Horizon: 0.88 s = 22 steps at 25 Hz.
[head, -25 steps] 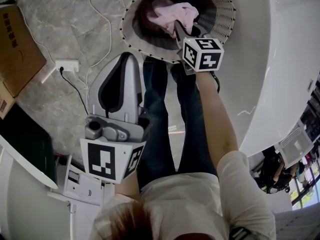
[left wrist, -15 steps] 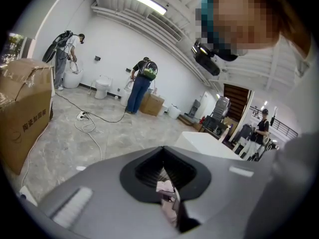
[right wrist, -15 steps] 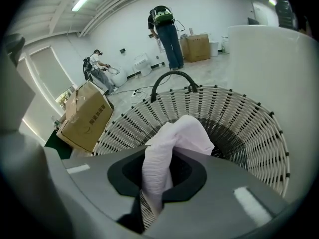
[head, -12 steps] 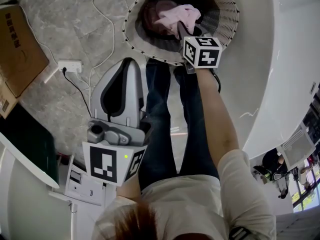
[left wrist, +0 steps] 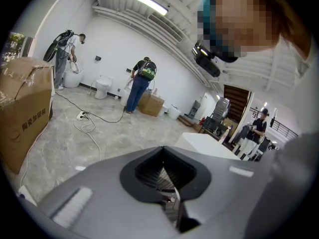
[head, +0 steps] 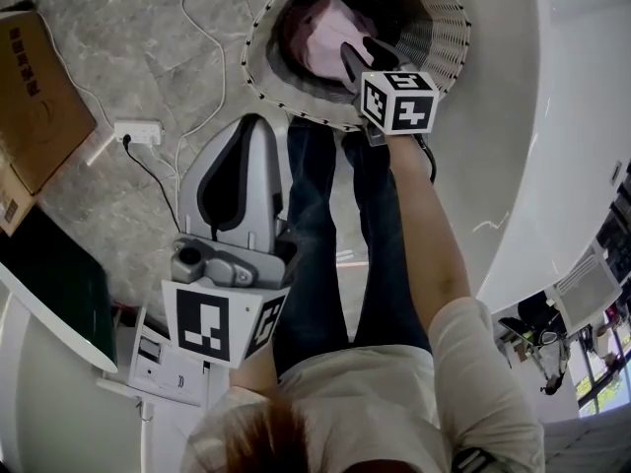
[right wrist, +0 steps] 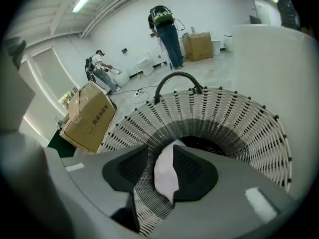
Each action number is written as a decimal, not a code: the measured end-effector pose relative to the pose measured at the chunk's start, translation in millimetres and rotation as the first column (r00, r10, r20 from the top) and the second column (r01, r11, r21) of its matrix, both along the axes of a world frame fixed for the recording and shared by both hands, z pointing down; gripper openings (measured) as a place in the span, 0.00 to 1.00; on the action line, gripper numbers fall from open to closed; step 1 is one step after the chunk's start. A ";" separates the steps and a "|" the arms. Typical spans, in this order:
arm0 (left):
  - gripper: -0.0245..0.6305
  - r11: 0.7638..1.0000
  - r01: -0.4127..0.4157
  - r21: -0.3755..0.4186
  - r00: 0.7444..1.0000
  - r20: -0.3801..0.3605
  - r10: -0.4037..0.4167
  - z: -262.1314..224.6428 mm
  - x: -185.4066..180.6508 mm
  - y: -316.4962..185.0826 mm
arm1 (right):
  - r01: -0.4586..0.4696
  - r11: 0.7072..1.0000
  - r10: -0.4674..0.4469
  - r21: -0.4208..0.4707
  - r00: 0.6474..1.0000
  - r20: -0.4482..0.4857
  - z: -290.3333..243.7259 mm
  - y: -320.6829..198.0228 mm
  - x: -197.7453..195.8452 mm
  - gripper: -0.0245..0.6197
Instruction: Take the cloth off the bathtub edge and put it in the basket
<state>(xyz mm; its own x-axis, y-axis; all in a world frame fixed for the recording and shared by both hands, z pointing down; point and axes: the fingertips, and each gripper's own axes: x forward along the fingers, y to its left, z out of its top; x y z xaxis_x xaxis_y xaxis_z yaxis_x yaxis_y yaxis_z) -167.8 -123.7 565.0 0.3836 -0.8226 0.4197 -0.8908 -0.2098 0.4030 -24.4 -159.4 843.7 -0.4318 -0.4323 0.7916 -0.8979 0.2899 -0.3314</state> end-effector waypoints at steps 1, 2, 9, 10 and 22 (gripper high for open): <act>0.11 1.000 -0.001 0.002 1.000 -0.001 0.001 -0.8 0.6 -0.6 | 0.004 1.000 -0.004 0.009 1.000 -0.004 -2.4 -1.5 -0.1 0.24; 0.11 1.000 -0.002 0.004 1.000 -0.002 0.002 -1.6 1.0 -1.1 | 0.007 1.000 -0.007 0.018 1.000 -0.005 -4.8 -3.0 -0.3 0.24; 0.11 1.000 -0.007 0.019 1.000 -0.003 0.008 -9.4 4.5 -3.7 | 0.006 0.998 -0.006 0.070 1.000 -0.002 -20.7 -11.4 2.8 0.24; 0.11 1.000 -0.007 0.021 1.000 -0.003 0.008 -10.6 5.0 -4.2 | 0.008 0.997 -0.008 0.075 1.000 -0.006 -22.1 -12.0 3.8 0.24; 0.11 0.999 -0.012 0.043 1.000 -0.003 0.012 -23.0 15.6 -4.2 | 0.002 0.995 0.001 0.103 1.000 -0.028 -38.9 -12.3 23.1 0.09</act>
